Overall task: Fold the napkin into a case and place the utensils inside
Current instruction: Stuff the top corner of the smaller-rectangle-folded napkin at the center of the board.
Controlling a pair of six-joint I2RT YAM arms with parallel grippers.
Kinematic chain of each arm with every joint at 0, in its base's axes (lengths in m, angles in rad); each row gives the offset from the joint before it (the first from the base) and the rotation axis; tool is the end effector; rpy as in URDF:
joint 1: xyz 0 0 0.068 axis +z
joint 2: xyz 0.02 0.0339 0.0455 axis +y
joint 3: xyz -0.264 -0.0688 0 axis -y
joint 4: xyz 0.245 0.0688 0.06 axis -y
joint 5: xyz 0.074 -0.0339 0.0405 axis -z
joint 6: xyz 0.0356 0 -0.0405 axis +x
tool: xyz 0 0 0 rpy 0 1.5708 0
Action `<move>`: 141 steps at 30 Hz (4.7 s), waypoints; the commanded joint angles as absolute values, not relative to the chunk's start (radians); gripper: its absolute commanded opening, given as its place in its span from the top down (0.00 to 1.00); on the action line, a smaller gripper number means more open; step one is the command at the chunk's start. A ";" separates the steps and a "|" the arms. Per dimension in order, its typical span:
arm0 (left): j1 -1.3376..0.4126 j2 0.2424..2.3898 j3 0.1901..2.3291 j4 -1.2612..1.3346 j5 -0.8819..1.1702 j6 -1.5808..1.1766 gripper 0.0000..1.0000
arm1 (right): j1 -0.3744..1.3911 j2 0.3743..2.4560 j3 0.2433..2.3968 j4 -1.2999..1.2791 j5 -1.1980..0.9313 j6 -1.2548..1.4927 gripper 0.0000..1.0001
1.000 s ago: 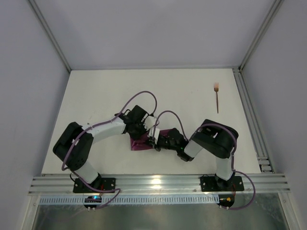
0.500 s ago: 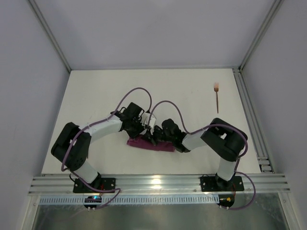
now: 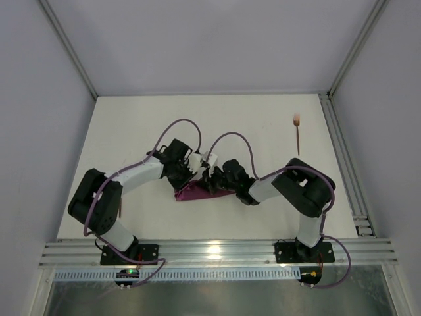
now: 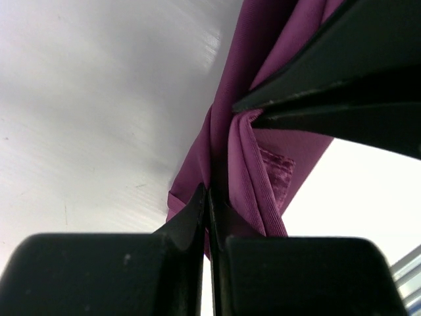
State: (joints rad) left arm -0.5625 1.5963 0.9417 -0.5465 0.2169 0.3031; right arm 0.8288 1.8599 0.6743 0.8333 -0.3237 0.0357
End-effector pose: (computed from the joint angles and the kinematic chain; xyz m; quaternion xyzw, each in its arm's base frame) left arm 0.2471 -0.1648 0.1744 0.4279 0.8787 -0.1291 0.1674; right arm 0.2242 0.2613 0.1249 -0.3977 0.7109 0.3566 0.4575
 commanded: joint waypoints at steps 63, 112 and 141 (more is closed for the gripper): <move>-0.522 1.631 0.945 -0.525 0.190 0.350 0.89 | 0.824 1.959 0.669 0.761 -0.327 0.123 0.96; -0.443 1.684 0.992 -0.434 0.247 0.227 1.00 | 0.815 1.836 0.692 0.781 -0.216 0.247 0.55; -0.430 1.657 0.992 -0.417 0.299 0.212 1.00 | 0.784 1.727 0.629 1.004 -0.434 -0.060 0.50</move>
